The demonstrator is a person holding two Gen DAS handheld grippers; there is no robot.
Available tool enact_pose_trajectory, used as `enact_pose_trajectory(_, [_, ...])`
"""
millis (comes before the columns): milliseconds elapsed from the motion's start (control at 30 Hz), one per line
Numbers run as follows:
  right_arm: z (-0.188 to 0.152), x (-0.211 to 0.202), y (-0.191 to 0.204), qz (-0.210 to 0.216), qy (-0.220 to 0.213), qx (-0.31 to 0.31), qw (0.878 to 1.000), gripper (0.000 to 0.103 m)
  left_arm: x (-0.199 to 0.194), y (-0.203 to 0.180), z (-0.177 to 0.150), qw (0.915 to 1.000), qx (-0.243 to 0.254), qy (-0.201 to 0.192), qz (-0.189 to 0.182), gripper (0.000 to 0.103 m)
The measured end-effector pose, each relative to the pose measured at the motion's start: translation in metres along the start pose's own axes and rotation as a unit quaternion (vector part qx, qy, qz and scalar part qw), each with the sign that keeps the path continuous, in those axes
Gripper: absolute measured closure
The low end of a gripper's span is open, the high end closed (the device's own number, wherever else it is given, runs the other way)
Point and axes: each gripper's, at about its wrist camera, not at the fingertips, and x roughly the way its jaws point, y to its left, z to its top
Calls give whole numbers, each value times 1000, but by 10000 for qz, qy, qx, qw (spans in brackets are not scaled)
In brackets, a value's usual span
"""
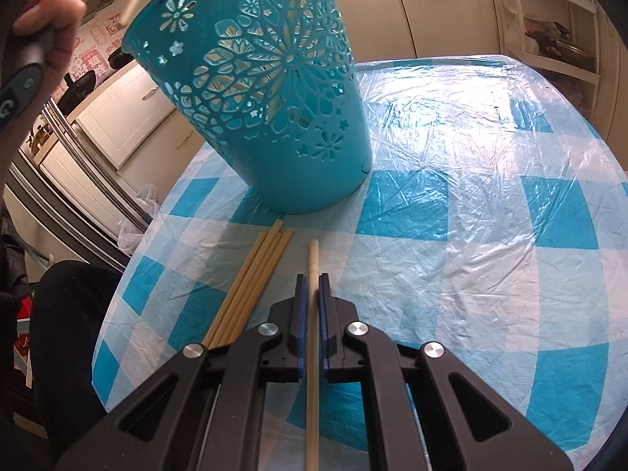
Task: Organize utensils
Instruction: 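Lift the chopstick with the left tool into the teal basket while the right tool holds its chopstick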
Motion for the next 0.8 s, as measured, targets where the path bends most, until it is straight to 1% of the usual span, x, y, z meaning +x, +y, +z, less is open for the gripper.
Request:
enact_pose_trajectory(267, [0,0,0,-5,-1,0,10000,97,11,9,-24,9997,29,159,167,98])
enact_pose_trajectory(467, [0,0,-1,-1,-2,-4,10000,97,7,14,-26,9997,11,155,179,98])
enact_pose_trajectory(600, [0,0,0,0,-2,-4,10000,97,5,15,-20,9997,-115,185,89,98])
enact_pose_trajectory(800, [0,0,0,5,-4,4,10000,97,-6,8,-2,9999,-116,-38,-68,98])
